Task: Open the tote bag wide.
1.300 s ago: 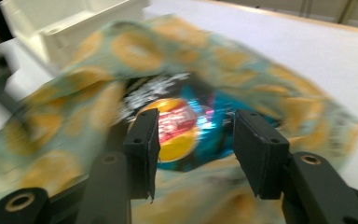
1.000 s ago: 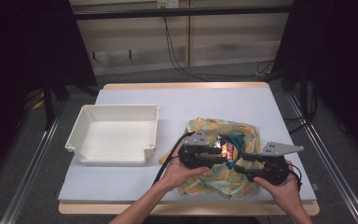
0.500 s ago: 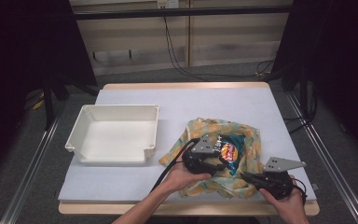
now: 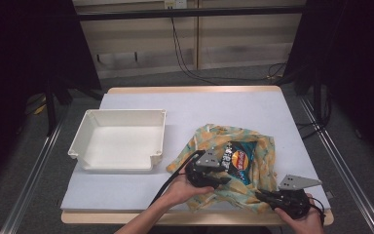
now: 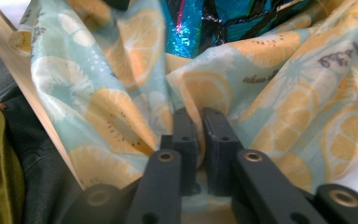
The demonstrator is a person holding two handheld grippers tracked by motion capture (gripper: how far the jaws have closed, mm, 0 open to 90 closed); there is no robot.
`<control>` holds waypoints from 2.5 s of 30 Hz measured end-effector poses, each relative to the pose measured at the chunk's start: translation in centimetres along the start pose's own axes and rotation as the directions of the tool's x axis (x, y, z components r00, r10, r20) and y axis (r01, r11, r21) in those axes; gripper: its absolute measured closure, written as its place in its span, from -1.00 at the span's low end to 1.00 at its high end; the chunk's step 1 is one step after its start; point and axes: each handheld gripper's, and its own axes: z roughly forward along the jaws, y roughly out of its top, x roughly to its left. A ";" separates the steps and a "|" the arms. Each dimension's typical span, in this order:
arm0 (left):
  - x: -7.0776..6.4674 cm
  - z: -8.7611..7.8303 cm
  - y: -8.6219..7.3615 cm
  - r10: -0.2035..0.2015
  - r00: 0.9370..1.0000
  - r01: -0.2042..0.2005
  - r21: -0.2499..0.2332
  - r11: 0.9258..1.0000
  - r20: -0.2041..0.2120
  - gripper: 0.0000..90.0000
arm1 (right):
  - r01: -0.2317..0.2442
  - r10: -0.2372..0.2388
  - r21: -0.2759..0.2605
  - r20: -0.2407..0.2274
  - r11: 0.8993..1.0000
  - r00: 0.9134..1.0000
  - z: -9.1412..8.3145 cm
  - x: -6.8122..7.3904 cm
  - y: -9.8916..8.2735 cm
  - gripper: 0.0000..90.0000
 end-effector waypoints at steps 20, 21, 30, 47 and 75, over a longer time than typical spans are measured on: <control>-0.3 -1.8 4.9 0.052 0.995 -0.044 -0.090 0.995 0.083 0.57 | 0.011 -0.012 -0.067 -0.010 0.998 1.000 -0.9 0.2 0.7 0.47; -0.3 -1.2 5.5 0.052 0.994 -0.044 -0.088 0.995 0.094 0.60 | 0.012 -0.013 -0.069 -0.010 0.998 1.000 -0.9 0.1 0.6 0.46; -0.6 3.2 5.6 0.142 0.990 -0.143 0.045 0.989 0.025 0.30 | 0.008 -0.009 -0.066 -0.016 0.998 1.000 -0.8 -0.1 0.5 0.42; -1.9 4.6 3.4 0.323 0.946 -0.321 0.153 0.935 0.011 0.00 | 0.006 -0.007 -0.053 -0.019 0.999 1.000 -0.5 -0.1 0.5 0.47; -2.2 6.1 2.8 0.326 0.943 -0.307 0.197 0.931 -0.071 0.71 | 0.013 -0.014 -0.017 -0.046 1.000 0.999 0.3 0.1 0.4 0.66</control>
